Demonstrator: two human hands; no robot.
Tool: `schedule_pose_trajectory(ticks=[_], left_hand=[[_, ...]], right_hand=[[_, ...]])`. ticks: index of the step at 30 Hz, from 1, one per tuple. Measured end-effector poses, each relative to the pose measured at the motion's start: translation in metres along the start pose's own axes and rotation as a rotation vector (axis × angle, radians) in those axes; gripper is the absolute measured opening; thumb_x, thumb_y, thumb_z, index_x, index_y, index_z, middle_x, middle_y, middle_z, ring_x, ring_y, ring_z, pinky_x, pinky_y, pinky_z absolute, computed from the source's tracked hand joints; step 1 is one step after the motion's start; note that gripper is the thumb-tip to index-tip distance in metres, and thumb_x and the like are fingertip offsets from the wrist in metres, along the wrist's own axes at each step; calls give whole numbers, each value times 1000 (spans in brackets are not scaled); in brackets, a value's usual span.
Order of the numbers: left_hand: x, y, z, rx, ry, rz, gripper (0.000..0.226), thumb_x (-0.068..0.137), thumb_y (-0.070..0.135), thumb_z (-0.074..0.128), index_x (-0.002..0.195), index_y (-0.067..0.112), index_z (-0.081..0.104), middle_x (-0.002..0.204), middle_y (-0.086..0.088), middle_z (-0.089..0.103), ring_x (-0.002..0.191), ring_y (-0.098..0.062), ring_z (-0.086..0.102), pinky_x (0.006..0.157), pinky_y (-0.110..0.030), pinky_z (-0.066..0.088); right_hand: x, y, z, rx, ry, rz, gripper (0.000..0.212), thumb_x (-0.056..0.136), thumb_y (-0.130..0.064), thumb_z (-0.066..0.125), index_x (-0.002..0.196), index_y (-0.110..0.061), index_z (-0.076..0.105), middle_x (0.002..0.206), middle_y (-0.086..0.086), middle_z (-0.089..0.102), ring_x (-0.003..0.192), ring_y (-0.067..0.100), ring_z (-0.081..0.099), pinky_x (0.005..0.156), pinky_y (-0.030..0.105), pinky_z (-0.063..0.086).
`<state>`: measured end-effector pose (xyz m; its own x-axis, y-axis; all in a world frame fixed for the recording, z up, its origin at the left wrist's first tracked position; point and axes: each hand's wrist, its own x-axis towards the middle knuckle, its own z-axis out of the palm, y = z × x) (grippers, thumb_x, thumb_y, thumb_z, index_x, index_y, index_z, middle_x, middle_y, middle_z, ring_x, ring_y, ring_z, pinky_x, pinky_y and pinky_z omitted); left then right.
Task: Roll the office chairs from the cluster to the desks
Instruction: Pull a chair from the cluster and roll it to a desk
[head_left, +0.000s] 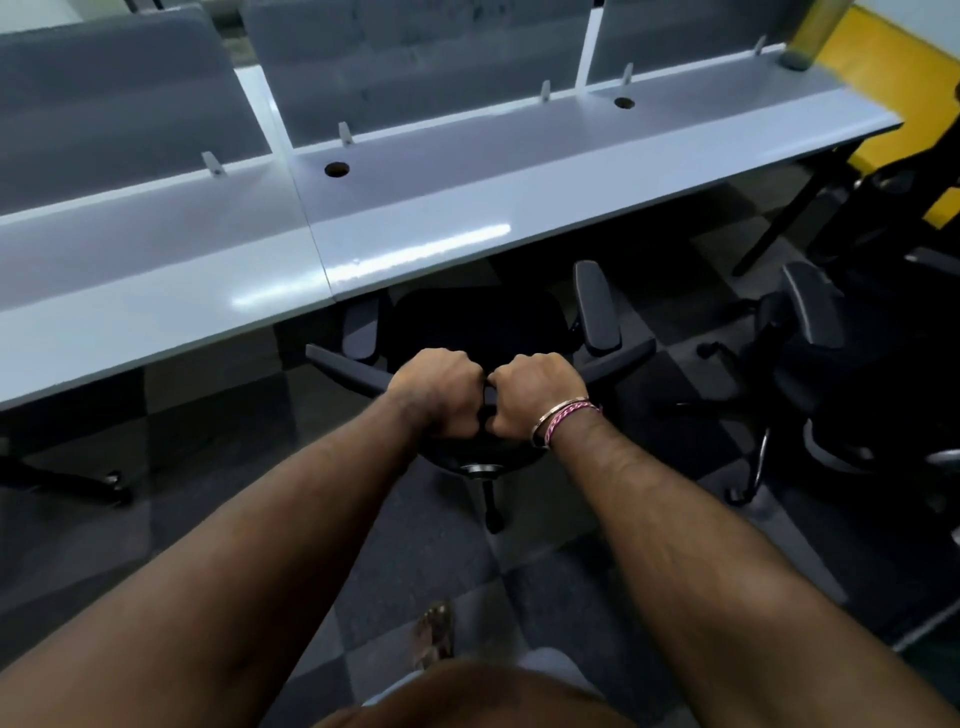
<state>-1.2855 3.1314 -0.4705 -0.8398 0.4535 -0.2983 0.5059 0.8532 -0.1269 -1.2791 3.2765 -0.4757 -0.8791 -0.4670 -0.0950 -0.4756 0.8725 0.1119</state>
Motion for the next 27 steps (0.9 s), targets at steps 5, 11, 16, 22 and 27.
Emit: schedule_pose_trajectory(ticks=[5,11,16,22,27], left_hand=[[14,-2,-3,-17,-9,-89,30,81,52,55,78,24,65,75,2,64,64,-22,59,63,-37,56],[30,18,-10,-90,9,-271,25,79,47,57,71,24,57,73,3,62,71,-26,66,65,-37,56],[25,63,-12,-202,9,-503,19,79,41,60,70,26,54,76,1,65,77,-29,68,63,-34,48],[24,134,-25,-276,-18,-640,15,80,39,61,74,27,54,85,0,69,83,-29,69,69,-35,50],[25,191,-30,-303,-7,-708,16,81,39,61,74,26,55,84,0,69,81,-28,68,68,-35,51]], right_hand=[[19,19,3,-23,45,-106,31,71,-53,58,84,-27,69,78,-2,68,74,24,67,60,31,41],[33,53,9,13,85,-233,32,72,-49,59,87,-23,71,83,0,70,78,26,69,64,32,45],[15,76,13,56,59,-377,28,76,-44,59,89,-22,71,84,1,71,77,28,69,63,32,46],[-23,116,16,44,33,-506,29,78,-46,57,87,-21,69,82,1,69,76,28,68,62,33,46],[-60,147,25,19,52,-568,30,77,-48,57,84,-22,70,76,-1,67,70,26,67,60,32,46]])
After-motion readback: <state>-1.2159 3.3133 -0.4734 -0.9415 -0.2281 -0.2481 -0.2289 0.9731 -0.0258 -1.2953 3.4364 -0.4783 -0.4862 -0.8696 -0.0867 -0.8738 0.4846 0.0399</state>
